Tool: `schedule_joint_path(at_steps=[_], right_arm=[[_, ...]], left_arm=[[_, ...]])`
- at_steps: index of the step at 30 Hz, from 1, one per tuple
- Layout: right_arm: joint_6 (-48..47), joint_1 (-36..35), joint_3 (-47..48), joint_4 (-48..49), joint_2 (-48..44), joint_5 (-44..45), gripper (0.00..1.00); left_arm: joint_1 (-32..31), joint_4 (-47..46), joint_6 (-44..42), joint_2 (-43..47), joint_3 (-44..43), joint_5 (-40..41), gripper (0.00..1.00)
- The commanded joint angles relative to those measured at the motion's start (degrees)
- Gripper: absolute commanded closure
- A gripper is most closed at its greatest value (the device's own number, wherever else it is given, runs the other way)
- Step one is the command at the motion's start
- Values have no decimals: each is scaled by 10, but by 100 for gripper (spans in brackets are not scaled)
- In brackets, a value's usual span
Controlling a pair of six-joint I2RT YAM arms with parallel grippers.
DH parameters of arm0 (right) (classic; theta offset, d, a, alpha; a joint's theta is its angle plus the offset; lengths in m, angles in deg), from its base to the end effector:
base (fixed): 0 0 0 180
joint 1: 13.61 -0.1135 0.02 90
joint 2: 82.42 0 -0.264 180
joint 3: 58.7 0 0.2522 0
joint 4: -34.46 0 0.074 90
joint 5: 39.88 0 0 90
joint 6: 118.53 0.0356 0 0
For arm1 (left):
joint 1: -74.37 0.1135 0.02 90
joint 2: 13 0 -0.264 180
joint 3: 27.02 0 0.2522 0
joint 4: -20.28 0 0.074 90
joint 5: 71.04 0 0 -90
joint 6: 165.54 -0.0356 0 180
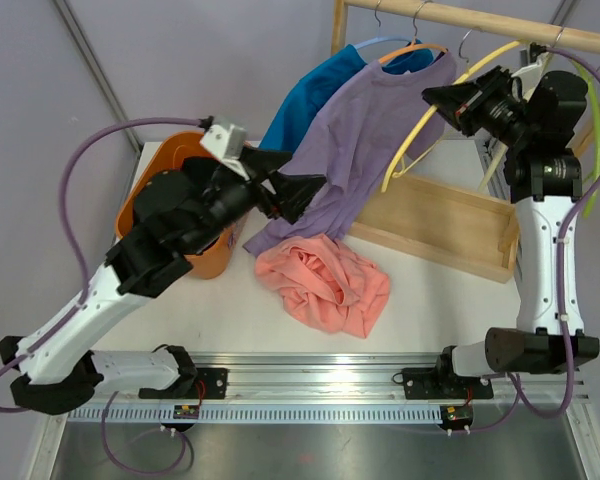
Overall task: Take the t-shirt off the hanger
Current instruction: Hang the hanger back to the clothesline with the right arm
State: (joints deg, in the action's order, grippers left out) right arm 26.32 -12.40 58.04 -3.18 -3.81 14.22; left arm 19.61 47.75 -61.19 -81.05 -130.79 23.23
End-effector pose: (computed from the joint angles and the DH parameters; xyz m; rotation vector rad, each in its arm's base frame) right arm 0.2695 0.0152 0.5289 0.2934 1.6749 1.2028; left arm 0.1374 -0.1899 0.5213 0.4556 1.4242 -0.9332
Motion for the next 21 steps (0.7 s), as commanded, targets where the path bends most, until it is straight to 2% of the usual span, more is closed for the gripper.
schedule_joint_path(at_steps=[1,6,10,21], right_arm=[[39,43,57,14,39,-24,100],[56,66,117,0,88,-30,100],[60,78,152,-4,106,-17,100],[105,113,172,-12,148,7,98]], left_arm=[[-3,-5,-22,63,46,47,13],[-3,3,-17,138,109,77,12],[-3,4,-9,160,141,84,11],[-3,7,19,196,195,90,11]])
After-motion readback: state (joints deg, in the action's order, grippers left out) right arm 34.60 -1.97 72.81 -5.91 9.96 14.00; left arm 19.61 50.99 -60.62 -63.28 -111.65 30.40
